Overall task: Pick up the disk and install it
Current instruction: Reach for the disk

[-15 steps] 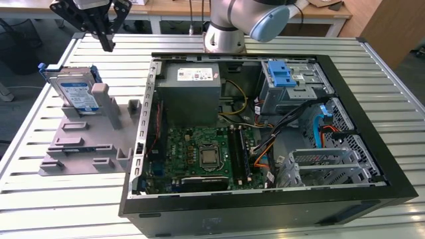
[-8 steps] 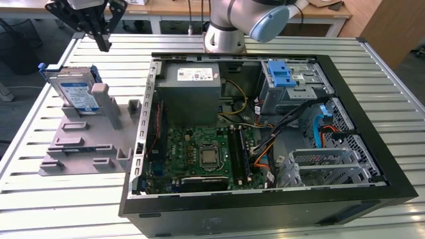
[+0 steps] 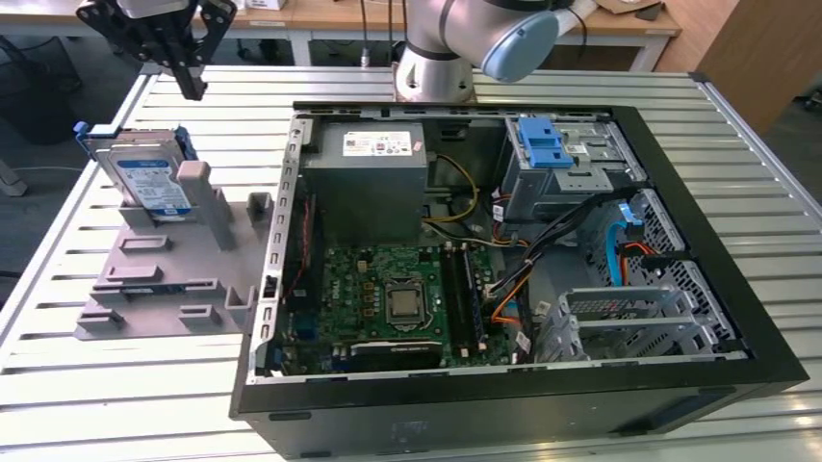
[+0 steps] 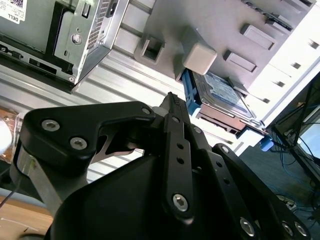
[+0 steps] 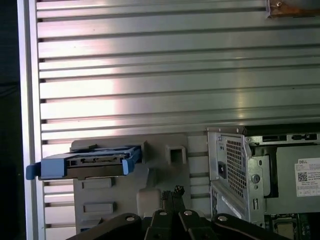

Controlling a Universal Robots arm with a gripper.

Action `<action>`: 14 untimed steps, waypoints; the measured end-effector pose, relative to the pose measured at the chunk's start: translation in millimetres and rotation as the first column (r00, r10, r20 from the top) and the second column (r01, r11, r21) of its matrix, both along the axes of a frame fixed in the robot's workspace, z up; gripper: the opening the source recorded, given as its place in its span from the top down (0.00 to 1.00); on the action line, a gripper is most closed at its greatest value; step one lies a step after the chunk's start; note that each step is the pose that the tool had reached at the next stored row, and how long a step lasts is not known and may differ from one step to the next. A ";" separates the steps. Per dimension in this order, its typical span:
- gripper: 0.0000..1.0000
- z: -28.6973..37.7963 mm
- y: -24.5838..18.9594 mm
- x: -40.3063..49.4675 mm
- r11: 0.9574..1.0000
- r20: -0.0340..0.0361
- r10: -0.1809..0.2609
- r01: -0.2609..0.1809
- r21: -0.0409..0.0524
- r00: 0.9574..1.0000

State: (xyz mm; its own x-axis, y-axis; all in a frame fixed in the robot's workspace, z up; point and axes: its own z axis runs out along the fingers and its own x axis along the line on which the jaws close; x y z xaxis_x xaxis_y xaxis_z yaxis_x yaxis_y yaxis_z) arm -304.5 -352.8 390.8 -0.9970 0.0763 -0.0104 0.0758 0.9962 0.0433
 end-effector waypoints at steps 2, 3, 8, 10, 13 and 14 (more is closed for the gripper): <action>0.89 -0.1 0.0 -2.0 1.000 0.000 0.000 0.000 0.000 1.000; 0.89 -0.1 0.0 -3.0 1.000 0.000 0.000 0.000 0.000 1.000; 0.89 -0.2 0.1 -8.5 1.000 0.000 0.000 0.000 0.000 1.000; 0.89 -0.3 0.1 -10.9 1.000 0.000 0.000 0.000 0.000 1.000; 0.89 -0.3 0.2 -14.7 1.000 0.000 0.000 0.000 0.000 1.000; 0.89 -0.4 0.2 -16.1 1.000 0.000 0.000 0.000 0.000 1.000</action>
